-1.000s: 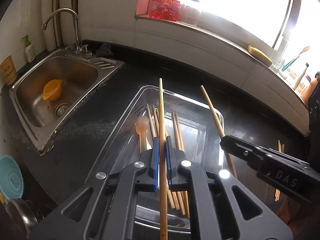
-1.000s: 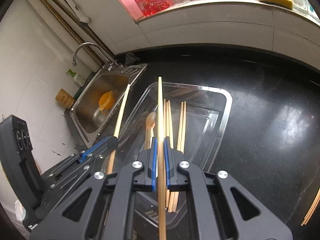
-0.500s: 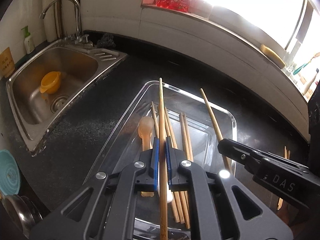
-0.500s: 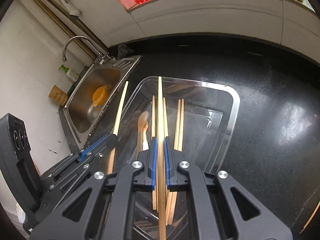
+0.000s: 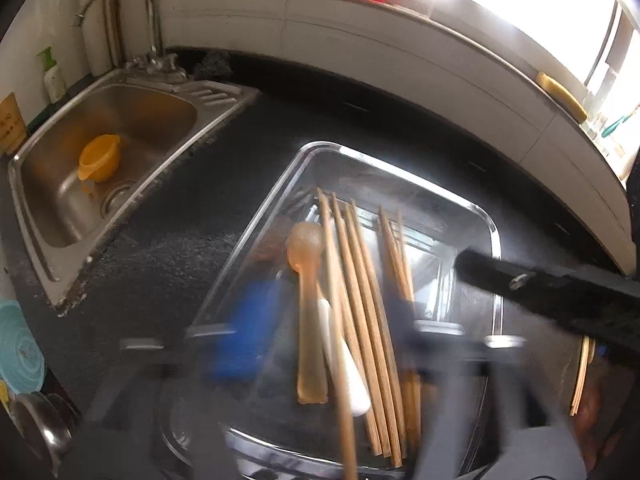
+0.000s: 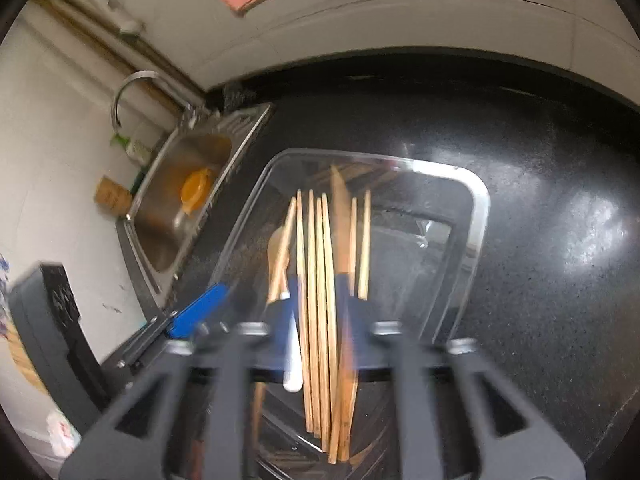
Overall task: Organize utensils
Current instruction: 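Move both open tools back to the remaining chopsticks and wooden spoon, then close the left tool on a chopstick while the right tool grasps the wooden spoon, then carry the chopstick and wooden spoon over the clear tray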
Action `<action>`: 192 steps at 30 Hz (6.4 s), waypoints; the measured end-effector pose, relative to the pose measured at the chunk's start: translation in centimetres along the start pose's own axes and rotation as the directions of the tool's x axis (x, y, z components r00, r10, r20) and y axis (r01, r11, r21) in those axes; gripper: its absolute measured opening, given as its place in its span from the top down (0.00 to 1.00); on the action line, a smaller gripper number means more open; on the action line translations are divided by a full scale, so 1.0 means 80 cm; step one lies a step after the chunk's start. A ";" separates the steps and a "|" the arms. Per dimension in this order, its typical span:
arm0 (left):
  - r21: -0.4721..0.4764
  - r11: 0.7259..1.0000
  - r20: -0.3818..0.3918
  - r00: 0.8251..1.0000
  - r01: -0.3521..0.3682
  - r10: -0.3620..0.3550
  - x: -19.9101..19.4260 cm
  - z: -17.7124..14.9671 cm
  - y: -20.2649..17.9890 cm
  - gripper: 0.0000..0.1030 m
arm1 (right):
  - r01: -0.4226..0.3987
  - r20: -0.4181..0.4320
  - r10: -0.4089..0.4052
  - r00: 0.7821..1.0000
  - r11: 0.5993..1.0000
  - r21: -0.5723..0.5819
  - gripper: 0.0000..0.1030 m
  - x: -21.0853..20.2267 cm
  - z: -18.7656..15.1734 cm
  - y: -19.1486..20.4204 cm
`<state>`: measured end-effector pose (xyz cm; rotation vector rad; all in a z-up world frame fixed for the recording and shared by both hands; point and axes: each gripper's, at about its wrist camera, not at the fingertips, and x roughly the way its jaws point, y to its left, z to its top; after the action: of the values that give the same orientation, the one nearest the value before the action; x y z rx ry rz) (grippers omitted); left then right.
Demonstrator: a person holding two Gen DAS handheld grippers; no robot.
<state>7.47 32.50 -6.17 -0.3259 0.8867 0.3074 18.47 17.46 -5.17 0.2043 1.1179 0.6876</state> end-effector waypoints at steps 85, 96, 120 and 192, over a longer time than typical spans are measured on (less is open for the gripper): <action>0.635 0.714 -0.191 0.956 0.294 -0.223 0.123 -0.132 -0.486 0.08 | 0.459 0.029 -0.478 0.878 0.858 0.230 0.14 -0.222 -0.102 -0.452; 0.618 0.718 -0.209 0.948 0.319 -0.241 0.114 -0.128 -0.467 0.08 | 0.571 -0.013 -0.579 0.815 0.800 0.187 0.14 -0.208 -0.095 -0.467; 0.660 0.686 -0.164 0.950 0.305 -0.265 0.112 -0.140 -0.504 0.42 | 0.574 0.034 -0.587 0.809 0.801 0.170 0.46 -0.218 -0.117 -0.469; 0.101 0.994 0.065 0.997 -0.051 0.044 -0.086 -0.035 -0.010 0.94 | 0.110 0.087 -0.092 0.992 0.969 -0.220 0.90 -0.075 -0.069 0.054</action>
<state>1.74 29.77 -2.20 -0.1991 0.8466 0.3133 10.37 16.24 -1.02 -0.0193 0.9621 0.7034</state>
